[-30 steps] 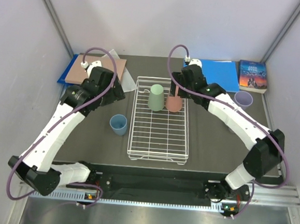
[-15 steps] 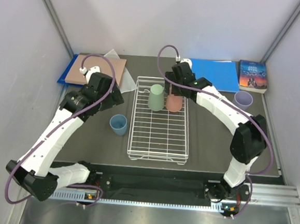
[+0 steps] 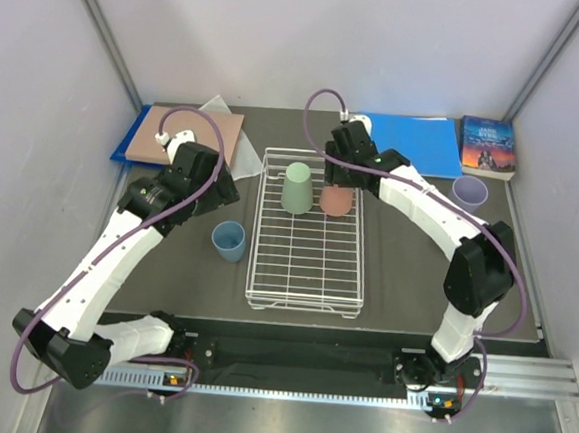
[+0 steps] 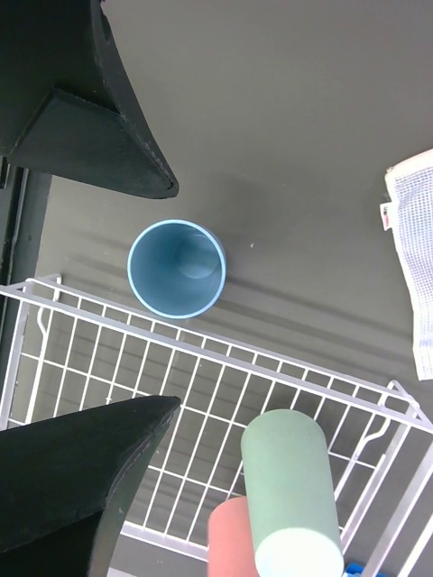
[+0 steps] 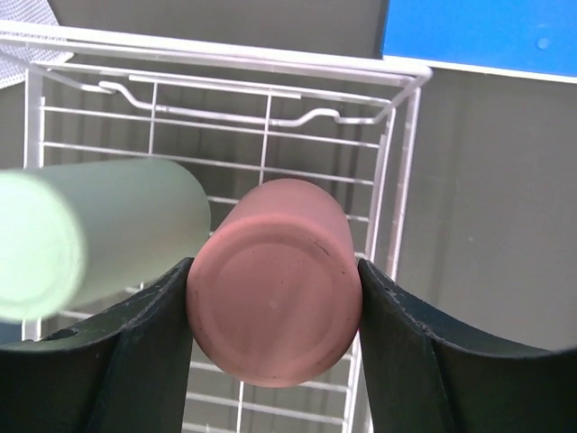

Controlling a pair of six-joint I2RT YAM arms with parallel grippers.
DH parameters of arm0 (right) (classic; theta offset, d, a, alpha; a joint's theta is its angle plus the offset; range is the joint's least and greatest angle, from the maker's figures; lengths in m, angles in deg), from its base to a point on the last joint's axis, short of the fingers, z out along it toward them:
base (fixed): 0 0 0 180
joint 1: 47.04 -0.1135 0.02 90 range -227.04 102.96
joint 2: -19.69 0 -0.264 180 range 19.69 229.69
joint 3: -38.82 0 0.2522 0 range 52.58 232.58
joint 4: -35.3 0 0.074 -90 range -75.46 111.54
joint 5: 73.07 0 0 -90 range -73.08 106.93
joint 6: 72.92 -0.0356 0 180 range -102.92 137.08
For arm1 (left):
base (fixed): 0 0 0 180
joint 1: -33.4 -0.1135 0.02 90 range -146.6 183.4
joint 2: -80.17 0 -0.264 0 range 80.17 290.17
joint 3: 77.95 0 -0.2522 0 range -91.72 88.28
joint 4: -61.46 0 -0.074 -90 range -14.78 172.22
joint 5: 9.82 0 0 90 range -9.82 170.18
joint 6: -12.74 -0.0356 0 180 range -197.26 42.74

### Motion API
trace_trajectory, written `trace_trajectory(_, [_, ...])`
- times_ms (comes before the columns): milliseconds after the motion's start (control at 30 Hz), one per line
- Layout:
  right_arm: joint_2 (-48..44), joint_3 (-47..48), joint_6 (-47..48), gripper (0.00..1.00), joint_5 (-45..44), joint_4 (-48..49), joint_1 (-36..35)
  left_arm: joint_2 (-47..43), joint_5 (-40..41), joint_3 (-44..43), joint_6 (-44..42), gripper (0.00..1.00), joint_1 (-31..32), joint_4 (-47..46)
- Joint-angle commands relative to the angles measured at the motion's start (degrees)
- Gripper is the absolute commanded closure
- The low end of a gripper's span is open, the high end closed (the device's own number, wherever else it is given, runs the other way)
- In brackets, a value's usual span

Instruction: Unload the cups from the dish rack

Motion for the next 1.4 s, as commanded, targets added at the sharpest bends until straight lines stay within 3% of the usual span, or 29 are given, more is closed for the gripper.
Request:
trace_trajectory(0, [-7.5, 7.1, 0.5, 1.0, -1.5, -2.7, -0.6, -0.7, 0.9, -0.6, -0.1, 0.06, 0.2, -3.5])
trace_trajectory(167, [-20.7, 2.7, -1.4, 1.0, 2.6, 2.6, 0.4, -1.5, 0.0, -0.1, 0.1, 0.07, 0.3, -5.0])
trace_trajectory(300, [-33.2, -14.2, -8.5, 1.0, 15.9, 16.6, 6.2, -4.0, -4.3, 2.8, 1.5, 0.07, 0.3, -12.5])
trace_trajectory(400, [-40.7, -28.4, -20.3, 1.0, 31.8, 31.9, 14.5, -7.7, -9.4, 6.6, 3.8, 0.06, 0.2, -19.0])
trace_trajectory(433, [-42.0, -32.3, -24.5, 1.0, 40.8, 45.5, 16.5, -9.8, -11.3, 8.1, 4.6, 0.06, 0.2, -24.7])
trace_trajectory(467, [-43.4, -36.1, -34.0, 1.0, 44.5, 51.8, 19.5, -10.8, -13.0, 9.5, 5.5, 0.06, 0.1, -27.7])
trace_trajectory(567, [-43.0, -47.1, -49.7, 1.0, 52.4, 76.1, 21.1, -14.4, -21.1, 15.3, 10.2, 0.05, -0.4, -40.4])
trace_trajectory(633, [-42.7, -50.5, -53.4, 1.0, 53.4, 81.5, 20.8, -15.4, -29.7, 19.5, 14.8, 0.04, -1.1, -47.8])
trace_trajectory(667, [-43.1, -50.8, -54.4, 1.0, 53.6, 82.8, 20.2, -15.4, -32.8, 20.9, 16.7, 0.03, -1.4, -55.1])
trace_trajectory(800, [-44.7, -50.8, -52.2, 1.0, 53.5, 79.8, 19.0, -13.3, -41.3, 24.0, 23.8, 0.03, -1.8, -68.7])
trace_trajectory(1367, [-42.5, -50.9, -49.4, 1.0, 51.2, 79.2, 11.3, -7.9, -48.4, 24.8, 33.9, 0.05, -1.4, -80.5])
